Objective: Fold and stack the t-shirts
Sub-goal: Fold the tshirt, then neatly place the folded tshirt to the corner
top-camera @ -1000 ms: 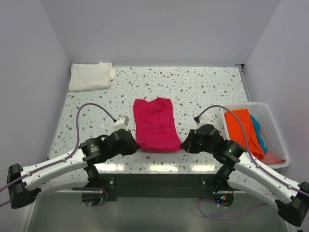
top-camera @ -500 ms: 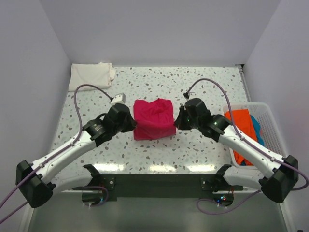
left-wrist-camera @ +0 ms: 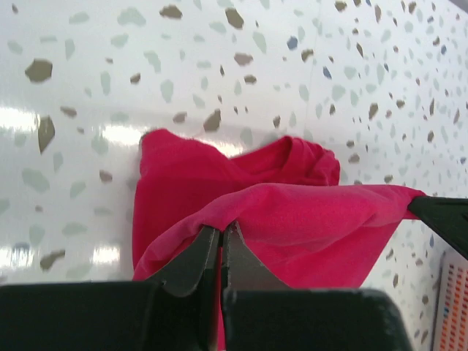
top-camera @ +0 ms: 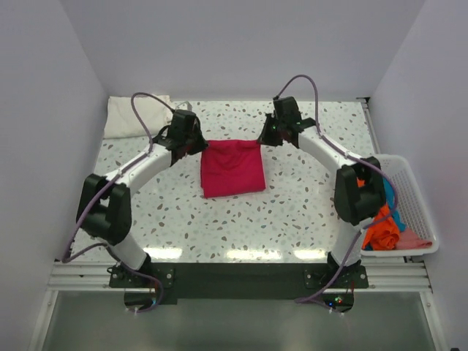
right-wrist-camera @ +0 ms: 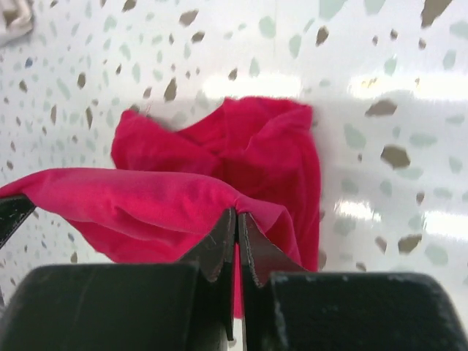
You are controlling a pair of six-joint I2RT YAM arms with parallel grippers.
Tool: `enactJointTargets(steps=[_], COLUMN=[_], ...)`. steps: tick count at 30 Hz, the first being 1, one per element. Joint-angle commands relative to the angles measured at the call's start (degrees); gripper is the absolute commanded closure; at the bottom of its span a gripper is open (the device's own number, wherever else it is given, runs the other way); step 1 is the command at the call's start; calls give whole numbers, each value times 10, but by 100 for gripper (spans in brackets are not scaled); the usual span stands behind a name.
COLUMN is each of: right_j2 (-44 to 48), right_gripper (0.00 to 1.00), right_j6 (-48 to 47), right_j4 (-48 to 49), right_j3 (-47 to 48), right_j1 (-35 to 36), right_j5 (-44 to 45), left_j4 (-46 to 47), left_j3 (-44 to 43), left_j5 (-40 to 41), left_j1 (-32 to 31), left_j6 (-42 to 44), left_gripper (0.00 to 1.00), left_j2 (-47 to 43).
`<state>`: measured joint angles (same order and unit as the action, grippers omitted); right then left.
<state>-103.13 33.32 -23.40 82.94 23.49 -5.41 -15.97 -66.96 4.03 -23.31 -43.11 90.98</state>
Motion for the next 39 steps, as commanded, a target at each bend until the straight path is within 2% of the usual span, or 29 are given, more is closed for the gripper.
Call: enactJointTargets(steps=[1,2,3,4,5,6,8,9,11,14,17,19,22,23,26,32,39], right_j2=[-95,-118,-145,-187,-205,-216,-209,-197,-152,-100,-41,-24,-43,-50,-81,-123,-144], right_gripper=[96,81,73,63,54,38,29,24,24,25,26,27,31,36,42,47,54], right_j6=[-12,-14,-18,-21,-27,-31,-48,-55,-68,-70,-78,-87,-99,-102,-105,-104,-92], right_j4=[32,31,25,12,-9,-18,-39,-42,-48,-46,-17,-10,-2,-2,-1,-19,-21], right_j3=[103,126,171,199,222,253,264,253,229,135,50,25,9,11,14,13,2], right_j1=[-26,-34,-38,-41,-49,-54,-59,-60,-60,-49,-20,2,12,11,13,11,-2], right_j5=[-46,-56,-58,-58,-62,-65,-43,-29,-7,17,36,47,38,34,31,47,37], left_j4=[85,99,109,119,135,149,136,124,108,60,75,80,79,67,57,51,12], left_j3=[-74,-84,-94,-108,-113,-123,-153,-156,-153,-122,-49,-6,16,16,17,12,-21], left_j5=[-19,-38,-36,-36,-71,-88,-97,-92,-74,-69,-91,-105,-137,-144,-161,-186,-151], left_j1=[37,44,55,62,69,84,94,99,102,101,100,100,100,100,100,94,71], left_j6=[22,28,31,33,37,44,51,58,66,64,58,65,83,92,107,118,125], left_gripper=[100,98,89,76,52,47,34,31,25,25,24,22,19,18,18,18,20], left_j2=[80,124,144,158,183,194,199,193,168,136,105,96,98,100,116,154,201])
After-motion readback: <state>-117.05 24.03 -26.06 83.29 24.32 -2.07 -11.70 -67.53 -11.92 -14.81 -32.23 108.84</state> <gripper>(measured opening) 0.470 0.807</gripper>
